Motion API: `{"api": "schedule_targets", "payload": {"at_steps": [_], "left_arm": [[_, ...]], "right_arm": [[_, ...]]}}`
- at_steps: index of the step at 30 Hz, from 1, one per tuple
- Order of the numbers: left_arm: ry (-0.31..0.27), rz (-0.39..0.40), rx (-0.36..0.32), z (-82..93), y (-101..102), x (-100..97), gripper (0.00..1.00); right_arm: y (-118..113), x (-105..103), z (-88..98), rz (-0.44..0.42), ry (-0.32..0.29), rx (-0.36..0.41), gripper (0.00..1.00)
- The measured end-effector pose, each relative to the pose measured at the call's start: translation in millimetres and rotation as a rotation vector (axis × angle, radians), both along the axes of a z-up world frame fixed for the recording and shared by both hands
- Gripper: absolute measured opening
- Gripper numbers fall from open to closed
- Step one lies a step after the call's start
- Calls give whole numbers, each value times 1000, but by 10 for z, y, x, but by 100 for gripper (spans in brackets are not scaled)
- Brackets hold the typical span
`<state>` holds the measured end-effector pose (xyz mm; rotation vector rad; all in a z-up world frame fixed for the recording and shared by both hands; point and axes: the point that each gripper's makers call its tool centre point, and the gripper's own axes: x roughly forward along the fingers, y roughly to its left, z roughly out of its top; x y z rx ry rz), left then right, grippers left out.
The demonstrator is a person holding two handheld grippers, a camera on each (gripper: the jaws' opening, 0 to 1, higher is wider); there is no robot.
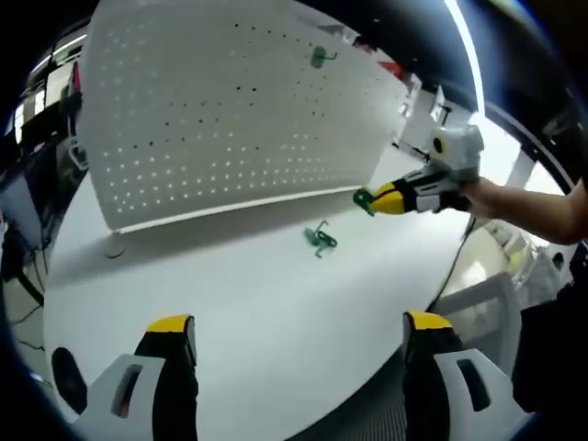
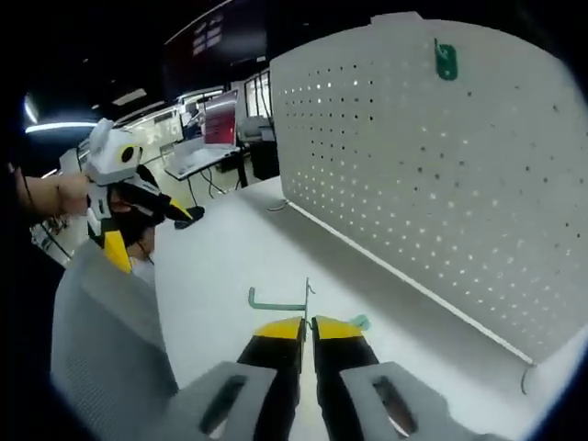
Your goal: Insert the hook assembly into the mounting plate slot until the hook locks in place.
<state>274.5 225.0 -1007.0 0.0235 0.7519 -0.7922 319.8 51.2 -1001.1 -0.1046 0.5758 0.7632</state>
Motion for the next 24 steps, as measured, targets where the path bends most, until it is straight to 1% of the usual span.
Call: {"api": "schedule_targets", "payload": {"at_steps": [4, 5, 9, 10, 11, 12, 14, 16, 17, 18, 20, 24], "left_arm": [[-14, -7, -17, 50, -52, 25, 94], [-10, -13, -30, 65, -77, 19, 94], [-3, -31, -63, 114, -138, 11, 92], [-1, -38, -82, 148, -165, 10, 92], [-7, -45, -100, 181, -189, 14, 90], [-29, -54, -137, 253, -234, 32, 88], [-59, -67, -175, 339, -274, 55, 81], [-53, -92, -189, 383, -308, 36, 77], [-58, -99, -196, 403, -326, 40, 75], [-59, -118, -205, 423, -355, 29, 74], [-45, -143, -229, 458, -408, 4, 71], [-18, -174, -276, 506, -485, -23, 63]], "right_arm": [[82, -90, 97, 26, 0, 77, 1], [119, -128, 126, 35, 5, 108, 1], [211, -231, 169, 54, 24, 184, 0], [240, -256, 181, 61, 30, 205, 0], [280, -293, 195, 67, 44, 238, 0], [306, -317, 204, 73, 54, 260, 0], [328, -340, 205, 80, 58, 273, 0], [376, -377, 228, 98, 69, 302, 0], [398, -390, 252, 104, 72, 327, 0], [428, -407, 298, 112, 79, 367, 0], [442, -416, 338, 121, 86, 402, 0], [543, -522, 443, 188, 93, 459, 0]]}}
